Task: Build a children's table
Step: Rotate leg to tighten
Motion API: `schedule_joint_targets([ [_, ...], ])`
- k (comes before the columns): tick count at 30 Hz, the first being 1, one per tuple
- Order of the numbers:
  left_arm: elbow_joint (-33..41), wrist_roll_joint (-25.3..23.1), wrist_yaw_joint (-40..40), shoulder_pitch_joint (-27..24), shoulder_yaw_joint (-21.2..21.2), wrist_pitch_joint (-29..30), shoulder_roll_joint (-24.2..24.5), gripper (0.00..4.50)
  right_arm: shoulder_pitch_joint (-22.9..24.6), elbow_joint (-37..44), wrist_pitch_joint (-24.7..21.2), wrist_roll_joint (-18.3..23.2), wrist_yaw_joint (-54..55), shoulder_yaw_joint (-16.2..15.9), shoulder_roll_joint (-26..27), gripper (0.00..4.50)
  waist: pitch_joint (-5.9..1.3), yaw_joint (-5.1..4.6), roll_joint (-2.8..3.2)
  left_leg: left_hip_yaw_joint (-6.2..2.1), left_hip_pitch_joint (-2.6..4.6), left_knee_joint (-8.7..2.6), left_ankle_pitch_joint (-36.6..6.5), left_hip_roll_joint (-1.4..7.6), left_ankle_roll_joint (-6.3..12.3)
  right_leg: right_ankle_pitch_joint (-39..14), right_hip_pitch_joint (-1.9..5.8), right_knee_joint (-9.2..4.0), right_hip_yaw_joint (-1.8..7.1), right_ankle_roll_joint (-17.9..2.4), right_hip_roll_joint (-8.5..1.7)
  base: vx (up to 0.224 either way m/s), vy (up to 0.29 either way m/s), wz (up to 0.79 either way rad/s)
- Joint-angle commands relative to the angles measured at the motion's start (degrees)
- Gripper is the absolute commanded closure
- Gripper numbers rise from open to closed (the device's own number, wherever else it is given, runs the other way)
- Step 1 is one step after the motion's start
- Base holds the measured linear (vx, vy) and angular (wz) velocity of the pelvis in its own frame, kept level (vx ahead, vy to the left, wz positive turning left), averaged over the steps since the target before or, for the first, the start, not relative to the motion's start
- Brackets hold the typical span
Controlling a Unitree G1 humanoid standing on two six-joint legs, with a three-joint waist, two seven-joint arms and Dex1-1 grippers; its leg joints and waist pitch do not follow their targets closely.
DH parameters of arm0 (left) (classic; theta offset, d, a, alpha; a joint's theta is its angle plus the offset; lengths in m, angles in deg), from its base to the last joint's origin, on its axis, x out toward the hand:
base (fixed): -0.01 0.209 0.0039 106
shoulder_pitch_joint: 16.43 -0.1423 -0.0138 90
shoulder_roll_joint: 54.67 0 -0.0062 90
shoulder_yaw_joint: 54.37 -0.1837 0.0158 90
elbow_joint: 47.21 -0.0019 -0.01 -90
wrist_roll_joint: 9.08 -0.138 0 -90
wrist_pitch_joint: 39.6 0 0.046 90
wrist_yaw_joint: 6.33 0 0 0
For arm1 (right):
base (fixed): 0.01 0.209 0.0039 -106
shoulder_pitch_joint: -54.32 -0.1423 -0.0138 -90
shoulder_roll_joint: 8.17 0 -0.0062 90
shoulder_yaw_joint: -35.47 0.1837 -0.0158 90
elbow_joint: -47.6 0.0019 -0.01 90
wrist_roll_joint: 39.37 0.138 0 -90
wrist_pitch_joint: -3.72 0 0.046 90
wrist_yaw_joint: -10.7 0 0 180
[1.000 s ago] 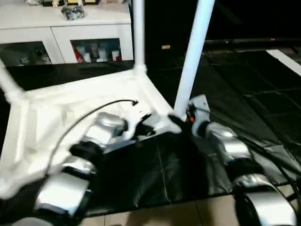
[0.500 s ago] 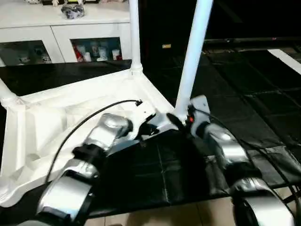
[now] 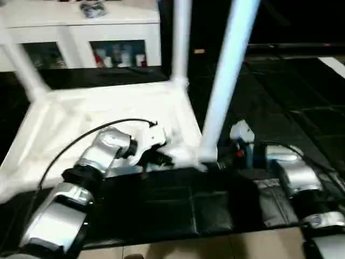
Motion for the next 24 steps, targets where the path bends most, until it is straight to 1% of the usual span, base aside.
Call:
schedule_joint_targets([
  [1, 0.79, -0.06, -3.22, 1.94, -1.86, -2.29, -0.28, 4.5, -1.86, -0.32, 1.33, -1.19, -1.32, -0.87, -0.25, 0.04, -3.82, -0.29, -0.18, -0.53, 0.04, -3.59, -6.62, 2.31, 5.29, -9.99, 3.84, -4.16, 4.26, -9.65, -4.57, 0.0, 0.0, 0.0],
  [2, 0.59, -0.44, -4.32, 2.04, -2.52, -3.28, 0.12, 4.5, -3.15, -1.88, 1.9, -1.7, -1.77, -1.18, 0.01, 0.04, -3.89, -0.28, -0.22, -0.62, 0.04, -3.6, -6.66, 2.36, 4.94, -10.29, 3.86, -4.06, 4.27, -9.72, -4.66, 0.0, 0.0, 0.0],
  [3, 0.65, -0.42, -5.03, 2.01, -2.74, -3.52, 0.3, 4.5, -3.78, -2.55, 2.09, -1.84, -2.22, -1.38, 0.19, 0.04, -3.86, -0.31, -0.35, -0.53, 0.16, -3.62, -6.79, 2.35, 4.79, -10.54, 3.82, -4.18, 4.3, -9.67, -4.57, 0.0, 0.0, 0.0],
  [5, 0.58, -0.27, -5.93, 2.03, -2.87, -3.94, 0.46, 4.5, -4.58, -3.26, 1.98, -1.64, -3.16, -1.66, 0.4, 0.04, -3.84, -0.26, -0.26, -0.5, 0.1, -3.58, -6.84, 2.34, 4.77, -10.62, 3.84, -4.11, 4.32, -9.82, -4.6, 0.0, 0.0, 0.0],
  [6, 0.69, -0.18, -6.24, 1.99, -2.89, -4.13, 0.57, 4.5, -4.84, -3.35, 1.66, -1.41, -3.55, -1.75, 0.57, 0.19, -3.81, -0.31, -0.49, -0.51, 0.02, -3.58, -6.78, 2.34, 4.89, -10.58, 3.89, -4.1, 4.33, -9.74, -4.61, 0.0, 0.0, 0.0],
  [7, 0.68, -0.15, -6.66, 2.01, -2.93, -4.29, 0.69, 4.5, -5.06, -3.34, 1.36, -0.92, -4.23, -2.0, 0.68, 0.29, -3.87, -0.25, -0.36, -0.57, 0.04, -3.6, -6.43, 2.4, 5.03, -10.35, 3.89, -4.0, 4.33, -9.67, -4.62, 0.0, 0.0, 0.0],
  [9, 0.47, -0.09, -7.37, 2.02, -2.99, -4.92, 0.84, 4.5, -5.33, -3.43, 1.21, -0.44, -5.47, -2.55, 0.86, 0.49, -3.99, -0.23, -0.4, -0.57, -0.01, -3.5, -5.47, 2.43, 5.45, -8.96, 3.9, -3.78, 4.33, -9.89, -4.57, 0.0, 0.0, 0.0],
  [10, 0.38, -0.11, -7.38, 2.06, -2.99, -5.01, 0.84, 4.5, -5.35, -3.51, 1.3, -0.46, -5.64, -2.64, 0.89, 0.49, -3.98, -0.26, -0.4, -0.56, -0.05, -3.48, -5.38, 2.41, 5.55, -8.65, 3.9, -3.75, 4.32, -10.0, -4.57, 0.0, 0.0, 0.0],
  [11, 0.1, -0.14, -7.44, 2.14, -2.95, -5.35, 0.89, 4.5, -5.38, -3.84, 1.65, -0.56, -6.07, -2.8, 1.06, 0.62, -3.96, -0.29, -0.7, -0.52, 0.0, -3.48, -5.21, 2.43, 5.66, -8.46, 3.87, -3.76, 4.32, -10.07, -4.55, 0.0, 0.0, 0.0],
  [12, 0.1, -0.14, -7.44, 2.14, -2.95, -5.35, 0.89, 4.5, -5.38, -3.84, 1.65, -0.56, -6.07, -2.8, 1.06, 0.74, -3.99, -0.22, -0.61, -0.51, -0.03, -3.43, -5.14, 2.36, 5.69, -8.49, 3.88, -3.7, 4.33, -10.12, -4.59, 0.0, 0.0, 0.0],
  [13, -0.08, -0.15, -7.47, 2.19, -2.93, -5.51, 0.94, 4.5, -5.4, -4.07, 1.74, -0.63, -6.32, -2.87, 1.17, 0.74, -3.97, -0.19, -0.55, -0.54, -0.04, -3.47, -5.11, 2.41, 5.65, -8.76, 3.89, -3.72, 4.32, -10.01, -4.62, 0.0, 0.0, 0.0],
  [14, -0.38, -0.2, -7.4, 2.28, -2.9, -5.78, 1.05, 4.5, -5.44, -4.58, 2.12, -0.88, -6.55, -2.95, 1.35, 0.83, -3.93, -0.23, -0.63, -0.54, -0.04, -3.5, -5.32, 2.44, 5.56, -9.24, 3.87, -3.79, 4.31, -9.89, -4.61, 0.0, 0.0, 0.0],
  [15, -0.55, -0.25, -7.29, 2.34, -2.88, -5.91, 1.08, 4.5, -5.43, -4.81, 2.32, -1.0, -6.62, -2.98, 1.43, 0.98, -3.96, -0.2, -0.56, -0.51, -0.01, -3.47, -5.53, 2.39, 5.41, -9.8, 3.85, -3.83, 4.31, -9.81, -4.68, 0.0, 0.0, 0.0],
  [16, -0.83, -0.35, -7.16, 2.42, -2.77, -6.14, 1.16, 4.5, -5.37, -5.12, 2.59, -1.13, -6.77, -3.07, 1.58, 0.98, -3.94, -0.2, -0.57, -0.5, -0.03, -3.48, -5.57, 2.38, 5.35, -10.04, 3.84, -3.86, 4.3, -9.83, -4.68, 0.0, 0.0, 0.0],
  [17, -0.83, -0.35, -7.16, 2.42, -2.77, -6.14, 1.16, 4.5, -5.37, -5.12, 2.59, -1.13, -6.77, -3.07, 1.58, 1.16, -3.92, -0.18, -0.54, -0.51, -0.03, -3.5, -5.66, 2.4, 5.2, -10.39, 3.87, -3.92, 4.32, -9.73, -4.69, 0.0, 0.0, 0.0],
  [19, -0.93, -0.37, -7.15, 2.44, -2.67, -6.21, 1.22, 4.5, -5.28, -5.07, 2.36, -0.97, -6.92, -3.16, 1.64, 1.23, -3.91, -0.17, -0.49, -0.55, 0.0, -3.51, -5.6, 2.42, 5.2, -10.27, 3.87, -3.87, 4.32, -9.66, -4.66, 0.0, 0.0, 0.0],
  [20, -0.96, -0.37, -7.17, 2.44, -2.62, -6.23, 1.25, 4.5, -5.21, -5.06, 2.31, -0.88, -6.95, -3.22, 1.67, 1.36, -3.92, -0.2, -0.53, -0.54, 0.03, -3.52, -5.67, 2.45, 5.22, -10.19, 3.83, -3.87, 4.33, -9.65, -4.63, 0.0, 0.0, 0.0],
  [22, -1.24, -0.4, -7.21, 2.47, -2.53, -6.46, 1.32, 4.5, -5.07, -5.09, 2.26, -0.84, -7.0, -3.24, 1.82, 1.56, -3.96, -0.14, -0.27, -0.55, 0.0, -3.48, -5.59, 2.4, 5.12, -9.95, 3.86, -3.87, 4.34, -9.65, -4.65, 0.0, 0.0, 0.0],
  [23, -1.48, -0.44, -7.1, 2.53, -2.47, -6.5, 1.33, 4.5, -5.0, -5.11, 2.17, -0.77, -6.94, -3.16, 1.93, 1.65, -3.98, -0.18, -0.33, -0.56, -0.03, -3.47, -5.49, 2.38, 5.15, -9.58, 3.89, -3.85, 4.31, -9.7, -4.59, 0.0, 0.0, 0.0],
  [24, -1.69, -0.47, -7.03, 2.6, -2.44, -6.55, 1.34, 4.5, -5.01, -5.24, 2.15, -0.74, -6.93, -3.08, 2.03, 1.65, -3.97, -0.18, -0.3, -0.56, -0.01, -3.47, -5.54, 2.36, 5.16, -9.49, 3.85, -3.84, 4.3, -9.74, -4.55, 0.0, 0.0, 0.0],
])
